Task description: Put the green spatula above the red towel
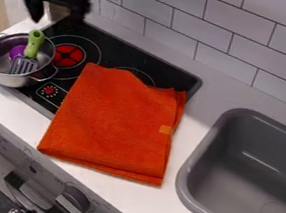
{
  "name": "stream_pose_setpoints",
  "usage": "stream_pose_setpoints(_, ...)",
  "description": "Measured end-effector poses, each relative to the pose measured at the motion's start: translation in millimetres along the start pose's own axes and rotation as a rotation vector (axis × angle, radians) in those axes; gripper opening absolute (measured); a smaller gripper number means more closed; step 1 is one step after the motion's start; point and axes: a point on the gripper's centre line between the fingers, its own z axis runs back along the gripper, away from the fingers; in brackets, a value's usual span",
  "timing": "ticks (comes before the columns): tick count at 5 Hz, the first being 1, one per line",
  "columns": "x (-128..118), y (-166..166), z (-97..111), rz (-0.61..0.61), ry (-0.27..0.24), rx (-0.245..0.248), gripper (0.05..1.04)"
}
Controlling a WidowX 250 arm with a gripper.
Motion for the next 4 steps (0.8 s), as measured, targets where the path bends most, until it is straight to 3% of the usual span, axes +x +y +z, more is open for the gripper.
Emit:
stream_pose_setpoints(2, -16, 21, -13, -0.029, -0.015, -0.042, 0.997)
stream_pose_setpoints(4, -27, 17, -25, -0.046, -0.029, -0.033, 0.997)
